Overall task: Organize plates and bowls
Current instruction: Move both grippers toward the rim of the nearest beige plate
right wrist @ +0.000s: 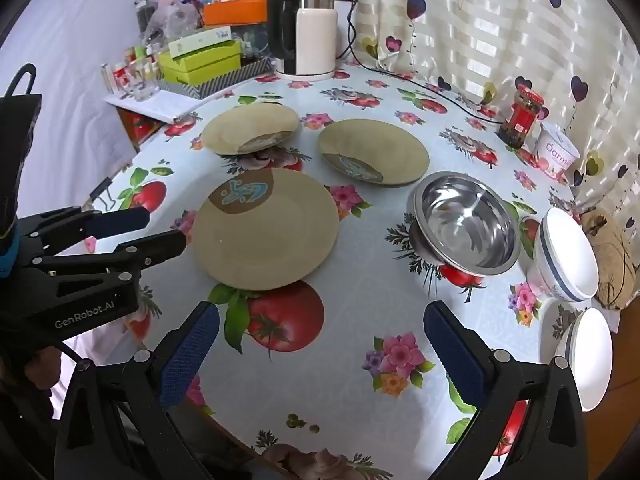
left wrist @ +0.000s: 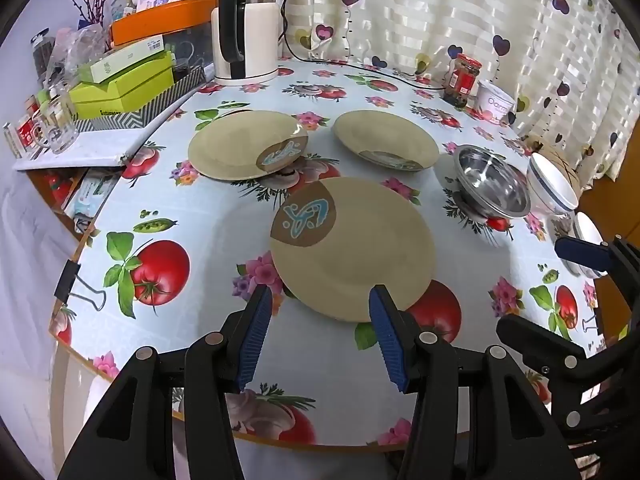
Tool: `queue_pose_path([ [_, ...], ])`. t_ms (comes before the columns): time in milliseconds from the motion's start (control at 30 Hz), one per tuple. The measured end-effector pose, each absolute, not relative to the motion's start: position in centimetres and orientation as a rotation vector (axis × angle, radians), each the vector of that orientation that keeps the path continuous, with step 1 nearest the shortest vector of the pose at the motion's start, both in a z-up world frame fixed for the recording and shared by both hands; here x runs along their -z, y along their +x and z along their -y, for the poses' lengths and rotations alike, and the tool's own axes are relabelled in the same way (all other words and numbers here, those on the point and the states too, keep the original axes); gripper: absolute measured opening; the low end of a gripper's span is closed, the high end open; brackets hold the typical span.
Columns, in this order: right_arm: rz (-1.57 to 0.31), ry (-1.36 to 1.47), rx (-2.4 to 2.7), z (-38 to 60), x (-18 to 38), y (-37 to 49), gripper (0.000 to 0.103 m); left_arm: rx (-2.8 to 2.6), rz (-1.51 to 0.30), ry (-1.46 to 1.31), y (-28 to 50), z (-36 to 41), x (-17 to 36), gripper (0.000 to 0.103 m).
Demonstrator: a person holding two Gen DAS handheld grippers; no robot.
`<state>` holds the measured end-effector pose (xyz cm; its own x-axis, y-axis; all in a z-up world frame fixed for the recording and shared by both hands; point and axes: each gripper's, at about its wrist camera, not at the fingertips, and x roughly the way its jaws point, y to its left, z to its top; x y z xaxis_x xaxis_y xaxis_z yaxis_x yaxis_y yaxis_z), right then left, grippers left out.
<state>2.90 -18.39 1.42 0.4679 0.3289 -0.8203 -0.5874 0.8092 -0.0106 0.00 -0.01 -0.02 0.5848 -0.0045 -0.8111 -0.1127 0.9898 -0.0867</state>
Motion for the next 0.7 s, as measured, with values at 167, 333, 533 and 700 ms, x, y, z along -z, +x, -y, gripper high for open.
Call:
queue_pose_path([
  [167,-0.924,-0.311,-0.569,18.37,-1.55,2.83,0.103,-0.06,-0.948,-0.132,0.01,0.14,0.0,0.052],
  [333,-0.927,-0.303,-0.572,18.45,-1.47,3.03,0.103,-0.058,-0.936,-0.121,-0.04,-0.12,-0.13,0.052],
  [533,-0.92,-0.313,-0.573,18.34,-0.81,2.72,0.103,-0.057,-0.939,-0.116,-0.21,-0.03,-0.03,0.052],
  [700,-0.92,-0.313,-0.572,18.4,-1.43,3.01,0.103,-0.065,-0.942,-0.107,-0.18,0.07,0.07,0.052],
])
